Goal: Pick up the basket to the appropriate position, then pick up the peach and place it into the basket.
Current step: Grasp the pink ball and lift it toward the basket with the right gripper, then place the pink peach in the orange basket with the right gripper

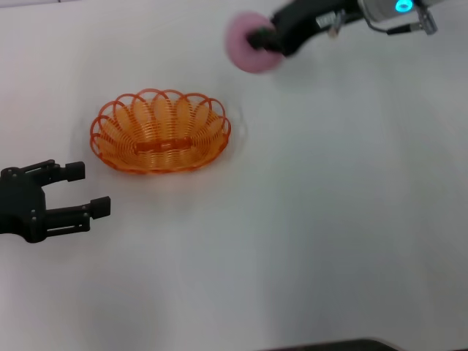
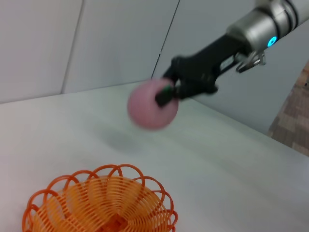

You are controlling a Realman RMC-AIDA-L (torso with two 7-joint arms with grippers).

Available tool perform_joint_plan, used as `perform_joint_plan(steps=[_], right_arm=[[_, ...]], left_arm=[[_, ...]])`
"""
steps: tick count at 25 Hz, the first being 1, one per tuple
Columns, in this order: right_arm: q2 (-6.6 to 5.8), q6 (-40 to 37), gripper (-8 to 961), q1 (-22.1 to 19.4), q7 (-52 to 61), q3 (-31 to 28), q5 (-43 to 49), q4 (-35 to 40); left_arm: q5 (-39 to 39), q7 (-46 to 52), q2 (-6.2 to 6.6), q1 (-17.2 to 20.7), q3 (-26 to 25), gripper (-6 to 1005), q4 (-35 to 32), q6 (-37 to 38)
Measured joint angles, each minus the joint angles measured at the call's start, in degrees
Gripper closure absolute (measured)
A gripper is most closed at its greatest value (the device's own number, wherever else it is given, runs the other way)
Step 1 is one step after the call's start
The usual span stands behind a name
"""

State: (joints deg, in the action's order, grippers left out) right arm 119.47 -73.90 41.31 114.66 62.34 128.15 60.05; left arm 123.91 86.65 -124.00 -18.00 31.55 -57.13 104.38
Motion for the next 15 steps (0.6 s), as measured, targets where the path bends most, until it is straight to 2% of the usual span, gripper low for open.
perform_joint_plan(steps=[3, 5, 9, 14, 15], right_arm=[[-0.05, -2.2, 848, -2.5, -5.6, -0.3, -16.0, 0.4], [-0.03, -2.9, 852, -3.1, -10.1, -0.2, -24.5, -2.4], [0.5, -2.7, 856, -1.3, -21.1, 1.3, -35.7, -14.9], [1.09, 0.0, 847, 5.0, -36.9, 2.1, -43.9, -36.6], [1.24, 0.6, 839, 5.8, -39.2, 2.1, -45.0, -39.0]], left_arm=[[0.0, 0.0, -0.02, 0.1, 0.0, 140, 0.0, 0.1], [0.0, 0.1, -0.01, 0.1, 0.0, 140, 0.0, 0.1], [0.0, 0.1, -0.02, 0.0, 0.0, 140, 0.0, 0.1], [0.0, 0.1, -0.01, -0.2, 0.0, 141, 0.1, 0.1], [0.0, 0.1, -0.02, -0.2, 0.0, 141, 0.1, 0.1]])
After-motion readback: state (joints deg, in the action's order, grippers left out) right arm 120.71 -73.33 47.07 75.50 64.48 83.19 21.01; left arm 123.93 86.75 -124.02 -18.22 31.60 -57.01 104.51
